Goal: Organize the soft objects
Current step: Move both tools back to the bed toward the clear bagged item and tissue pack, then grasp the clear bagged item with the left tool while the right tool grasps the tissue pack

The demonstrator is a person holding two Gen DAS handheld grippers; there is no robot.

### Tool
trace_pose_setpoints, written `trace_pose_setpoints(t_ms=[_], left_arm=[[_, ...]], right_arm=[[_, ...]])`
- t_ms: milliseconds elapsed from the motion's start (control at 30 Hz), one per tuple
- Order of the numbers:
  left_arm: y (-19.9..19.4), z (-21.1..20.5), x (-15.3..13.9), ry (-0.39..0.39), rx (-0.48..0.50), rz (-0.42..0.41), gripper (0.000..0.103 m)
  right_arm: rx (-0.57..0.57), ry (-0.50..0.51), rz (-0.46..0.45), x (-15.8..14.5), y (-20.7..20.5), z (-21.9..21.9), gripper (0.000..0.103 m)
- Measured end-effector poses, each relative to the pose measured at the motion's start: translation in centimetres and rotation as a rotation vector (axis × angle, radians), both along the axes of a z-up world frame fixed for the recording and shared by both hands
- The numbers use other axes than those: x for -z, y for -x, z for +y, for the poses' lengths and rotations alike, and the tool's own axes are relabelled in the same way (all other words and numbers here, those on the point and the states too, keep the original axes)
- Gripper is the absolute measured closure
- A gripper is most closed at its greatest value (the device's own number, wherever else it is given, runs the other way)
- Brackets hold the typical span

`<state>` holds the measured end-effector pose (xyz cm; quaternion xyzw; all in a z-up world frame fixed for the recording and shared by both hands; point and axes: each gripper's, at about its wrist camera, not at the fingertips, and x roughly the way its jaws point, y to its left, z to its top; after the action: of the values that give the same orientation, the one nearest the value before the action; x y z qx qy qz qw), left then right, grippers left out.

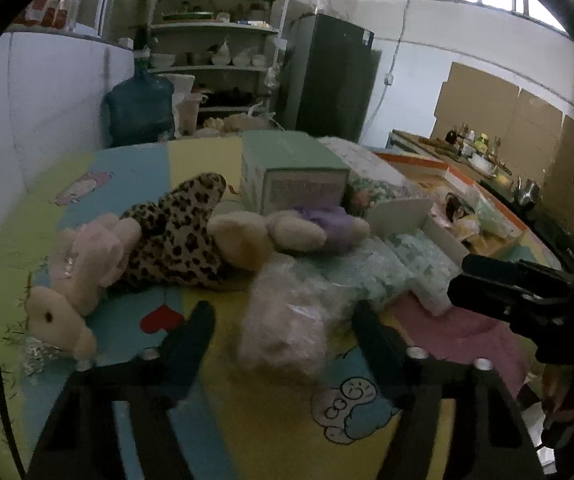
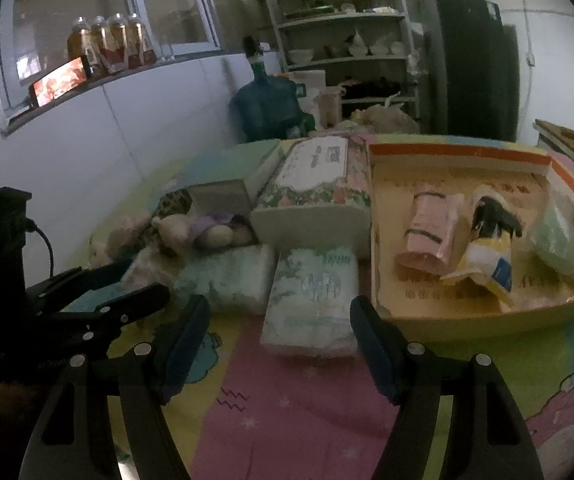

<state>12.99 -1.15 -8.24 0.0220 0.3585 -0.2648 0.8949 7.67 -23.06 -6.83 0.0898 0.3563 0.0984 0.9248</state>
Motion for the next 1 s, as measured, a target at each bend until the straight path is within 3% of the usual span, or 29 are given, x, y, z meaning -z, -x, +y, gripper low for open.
trace_pose_setpoints(t_ms=[200, 533, 833, 867, 933, 1000], left_arm=[[0.8, 0.2, 0.2, 0.014, 0.018, -0.014, 0.045], [2.8, 2.8, -1.0, 0.114, -0.036, -0.028, 0.045], [4.0, 3.1, -1.2, 0.129, -0.041, -0.021, 0.045], [4.0, 3.1, -1.2, 0.129, -0.042, -0.022, 0.045], [4.1, 3.1, -1.2, 0.132, -0.044, -0.021, 0.045], [4.1, 3.1, -1.2, 0.134, -0.045, -0.019, 0.045]], right_arm=[[0.016, -0.005, 0.012, 0.4, 0.1, -0.2, 0.029], [0.088, 0.014, 0.079, 1.5, 0.5, -0.4, 0.029], [0.121, 0.028, 0.093, 2.0, -0.8, 0.2, 0.029], [0.12, 0.032, 0.096, 2.0, -0.8, 0.2, 0.03], [0.132, 0.061, 0.099, 2.0, -0.7, 0.2, 0.05], [0.124, 0.05, 0.099, 1.9, -0.5, 0.0, 0.051]])
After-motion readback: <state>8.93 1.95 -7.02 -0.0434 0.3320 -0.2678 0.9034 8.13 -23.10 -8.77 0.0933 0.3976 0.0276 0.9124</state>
